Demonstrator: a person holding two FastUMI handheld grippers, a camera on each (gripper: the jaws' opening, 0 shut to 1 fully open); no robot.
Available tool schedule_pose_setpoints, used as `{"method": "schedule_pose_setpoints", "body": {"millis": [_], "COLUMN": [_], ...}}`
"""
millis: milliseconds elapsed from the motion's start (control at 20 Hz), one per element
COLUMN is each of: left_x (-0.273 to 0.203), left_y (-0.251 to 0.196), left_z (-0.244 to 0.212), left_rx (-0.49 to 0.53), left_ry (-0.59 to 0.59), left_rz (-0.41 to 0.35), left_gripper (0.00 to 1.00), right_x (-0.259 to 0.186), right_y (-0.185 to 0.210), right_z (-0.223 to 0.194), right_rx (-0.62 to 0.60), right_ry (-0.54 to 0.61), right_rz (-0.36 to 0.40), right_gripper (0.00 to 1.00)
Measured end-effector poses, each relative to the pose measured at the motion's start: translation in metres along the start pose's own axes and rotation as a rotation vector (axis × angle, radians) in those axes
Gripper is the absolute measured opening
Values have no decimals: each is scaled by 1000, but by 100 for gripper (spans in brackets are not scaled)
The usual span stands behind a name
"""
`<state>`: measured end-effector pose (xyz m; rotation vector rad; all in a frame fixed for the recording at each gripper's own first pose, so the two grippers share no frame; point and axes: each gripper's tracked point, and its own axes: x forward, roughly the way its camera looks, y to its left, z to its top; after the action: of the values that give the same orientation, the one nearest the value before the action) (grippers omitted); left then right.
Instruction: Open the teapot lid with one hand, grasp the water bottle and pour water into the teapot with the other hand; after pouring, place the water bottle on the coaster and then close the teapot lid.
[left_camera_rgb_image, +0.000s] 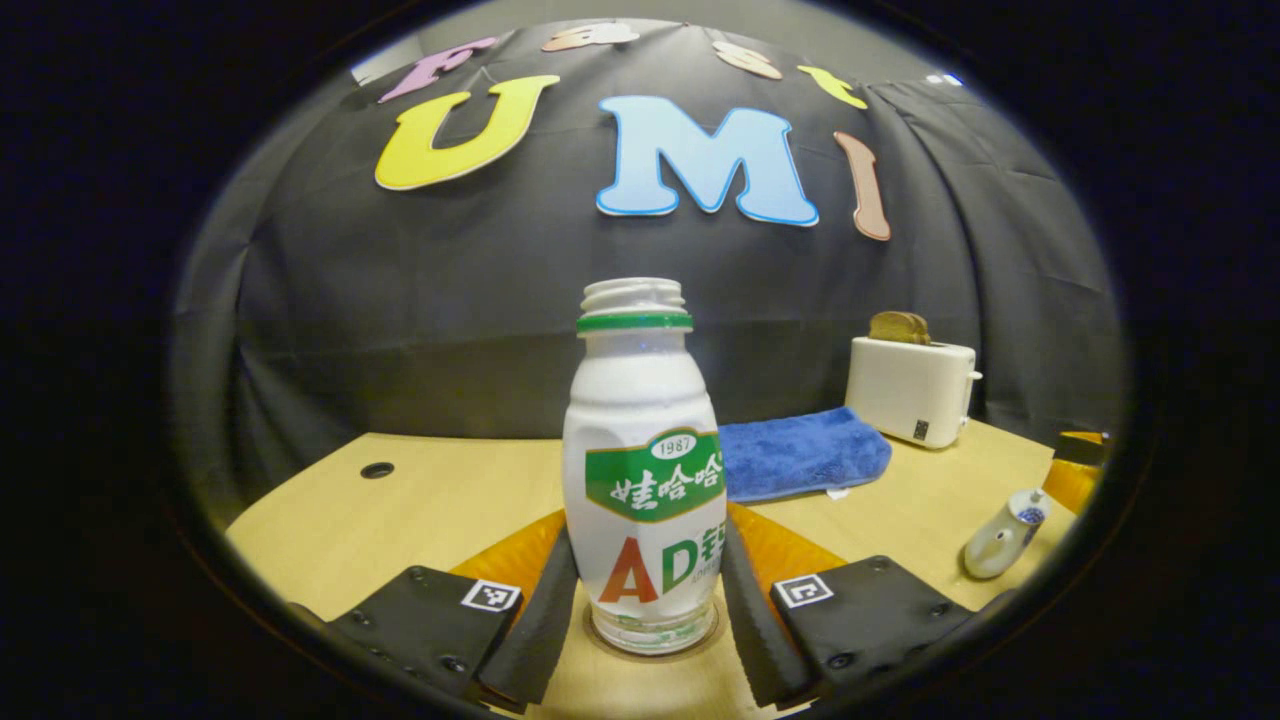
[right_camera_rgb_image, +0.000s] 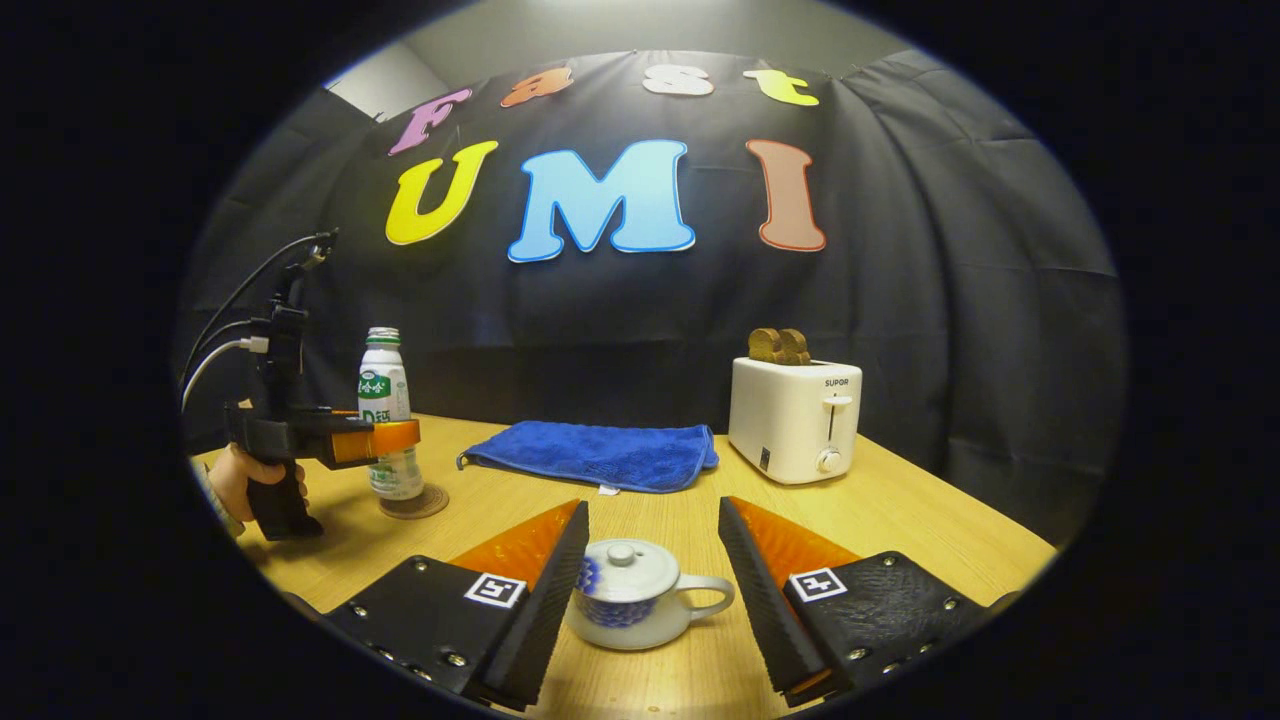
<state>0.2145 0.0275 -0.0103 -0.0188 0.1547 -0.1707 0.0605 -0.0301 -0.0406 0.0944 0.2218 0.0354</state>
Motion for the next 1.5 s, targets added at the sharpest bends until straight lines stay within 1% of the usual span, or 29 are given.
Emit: {"method": "schedule_pose_setpoints", "body": {"millis": [100,150,200,250,450,500,650,750,850,1100,1300,1500], "left_x": [4,5,7,5,5,6,6,3,-3,-17,-36,-58], "left_y": [0,-1,-2,-2,-1,-1,0,1,0,0,-4,-10], "left_z": [-3,-6,-12,-11,-11,-11,-16,-10,-2,7,4,-2], "left_rx": [-2,-2,-2,-3,-14,-21,-26,-26,-15,63,68,61], "left_ry": [4,11,26,31,23,20,28,22,7,-5,0,-8], "left_rz": [0,2,3,7,12,15,25,27,27,46,58,67], "left_gripper": [77,82,77,82,82,75,89,99,99,99,99,99], "right_x": [-1,-1,0,0,0,0,1,1,0,-1,-3,-8], "right_y": [0,-1,-2,-3,-4,-4,-2,0,1,0,4,6], "right_z": [0,0,0,0,-1,-1,-4,-6,-5,-2,1,9], "right_rx": [-1,-2,-2,-1,3,2,6,13,16,23,39,26], "right_ry": [1,0,0,0,3,2,14,22,21,9,0,-36], "right_rz": [-2,-4,-7,-10,-13,-14,-8,2,6,6,20,15], "right_gripper": [81,81,81,81,81,81,81,81,81,81,81,81]}}
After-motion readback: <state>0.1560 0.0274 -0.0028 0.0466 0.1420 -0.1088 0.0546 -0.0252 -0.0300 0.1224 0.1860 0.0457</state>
